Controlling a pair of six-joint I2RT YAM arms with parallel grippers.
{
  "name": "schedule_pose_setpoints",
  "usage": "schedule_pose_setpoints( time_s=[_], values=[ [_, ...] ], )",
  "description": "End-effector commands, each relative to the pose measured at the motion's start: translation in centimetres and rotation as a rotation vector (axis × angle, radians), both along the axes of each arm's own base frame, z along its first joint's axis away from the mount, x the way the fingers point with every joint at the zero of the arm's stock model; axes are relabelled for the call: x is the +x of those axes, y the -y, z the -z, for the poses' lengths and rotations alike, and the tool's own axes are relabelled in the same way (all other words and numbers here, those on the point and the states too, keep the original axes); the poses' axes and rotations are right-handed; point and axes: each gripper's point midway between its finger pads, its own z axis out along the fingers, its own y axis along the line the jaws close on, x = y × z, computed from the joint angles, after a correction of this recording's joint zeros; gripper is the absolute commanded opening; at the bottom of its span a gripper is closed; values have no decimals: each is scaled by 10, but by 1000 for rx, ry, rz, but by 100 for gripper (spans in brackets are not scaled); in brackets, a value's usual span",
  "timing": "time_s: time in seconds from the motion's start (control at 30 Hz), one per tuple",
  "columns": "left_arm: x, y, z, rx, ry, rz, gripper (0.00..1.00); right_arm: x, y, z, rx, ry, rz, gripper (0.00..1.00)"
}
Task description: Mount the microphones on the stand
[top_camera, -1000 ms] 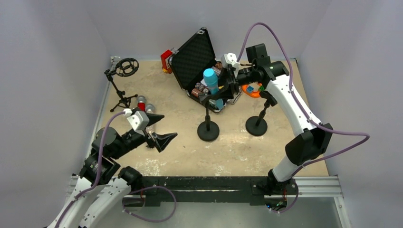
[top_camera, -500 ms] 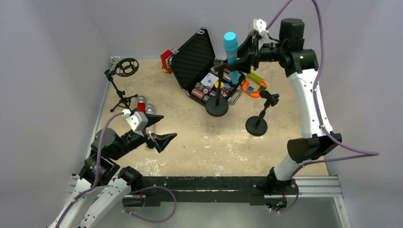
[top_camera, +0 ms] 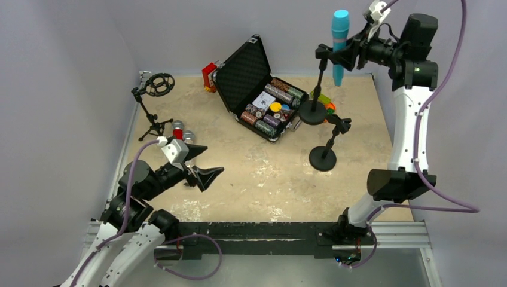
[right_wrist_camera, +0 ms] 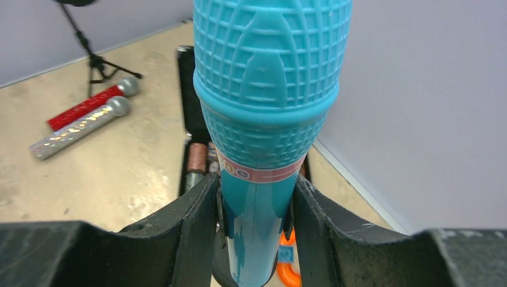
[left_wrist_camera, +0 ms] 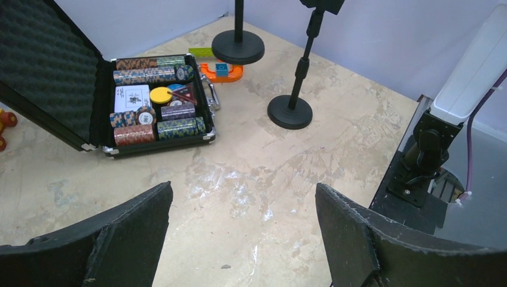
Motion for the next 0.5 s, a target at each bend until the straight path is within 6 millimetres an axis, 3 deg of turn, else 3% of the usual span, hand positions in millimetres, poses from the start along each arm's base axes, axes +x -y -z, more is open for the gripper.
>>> schedule_pose_setpoints(
  time_s=[0.0, 0.2, 0.47],
  values=[
    [7, 3, -2, -23, -9, -15, 92, 17, 51, -15, -15, 79, 204, 15],
    [10, 6, -3, -25, -5, -6, 92, 21, 99, 19, -68, 50, 398, 15],
    [13, 11, 0, -22, -17, 8, 92, 14, 144, 47, -90, 64, 562, 16]
  ],
)
